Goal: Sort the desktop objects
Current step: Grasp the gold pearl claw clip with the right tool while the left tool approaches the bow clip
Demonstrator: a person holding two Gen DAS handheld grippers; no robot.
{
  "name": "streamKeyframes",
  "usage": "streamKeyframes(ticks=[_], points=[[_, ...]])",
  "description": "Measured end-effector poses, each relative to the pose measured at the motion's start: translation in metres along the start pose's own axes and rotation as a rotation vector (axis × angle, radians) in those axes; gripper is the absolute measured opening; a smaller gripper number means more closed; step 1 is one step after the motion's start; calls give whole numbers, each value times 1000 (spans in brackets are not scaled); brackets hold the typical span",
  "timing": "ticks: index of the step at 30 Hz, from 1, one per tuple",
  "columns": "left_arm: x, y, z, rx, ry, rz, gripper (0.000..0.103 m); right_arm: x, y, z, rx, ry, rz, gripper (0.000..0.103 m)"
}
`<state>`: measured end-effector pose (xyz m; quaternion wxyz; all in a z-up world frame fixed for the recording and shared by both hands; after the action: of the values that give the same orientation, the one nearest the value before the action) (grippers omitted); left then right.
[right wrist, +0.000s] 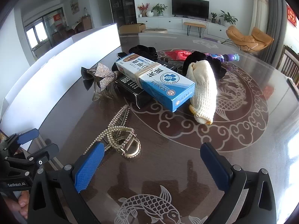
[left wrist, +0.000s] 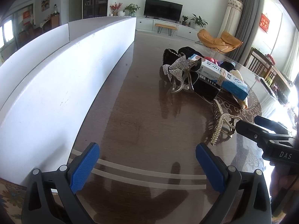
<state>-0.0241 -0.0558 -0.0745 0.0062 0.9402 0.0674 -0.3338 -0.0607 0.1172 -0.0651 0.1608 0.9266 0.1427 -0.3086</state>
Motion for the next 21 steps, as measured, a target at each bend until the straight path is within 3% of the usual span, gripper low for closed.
streamKeyframes(ticks=[3,10,13,16,21], points=[[0,-2,-1,7,-4,0,103,4,1,11,-37,24,32,103],[-1,1,-2,11,-7,-18,103,-10,27,34,-89,-18,139,103],[0,1,-1,11,-3,-16,103,-18,35,55,-30,17,113,103],[3,-2,2,7,13,6,103,-18,40,66,53,48,-4,103],[0,-5,1,6,4,18,103,-9,18,59,107,51,-47,103]])
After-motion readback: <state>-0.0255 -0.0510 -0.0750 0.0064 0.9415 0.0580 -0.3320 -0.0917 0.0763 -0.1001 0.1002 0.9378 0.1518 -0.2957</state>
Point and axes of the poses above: each gripper's, at about its wrist camera, not at the fingertips, and z roughly the way its jaws point, y to its left, x to its underside, the point moved 8 cm from there along z, roughly the way its jaws point, and after that the axes turned 7 degrees about -x, right-handed, at the moved point
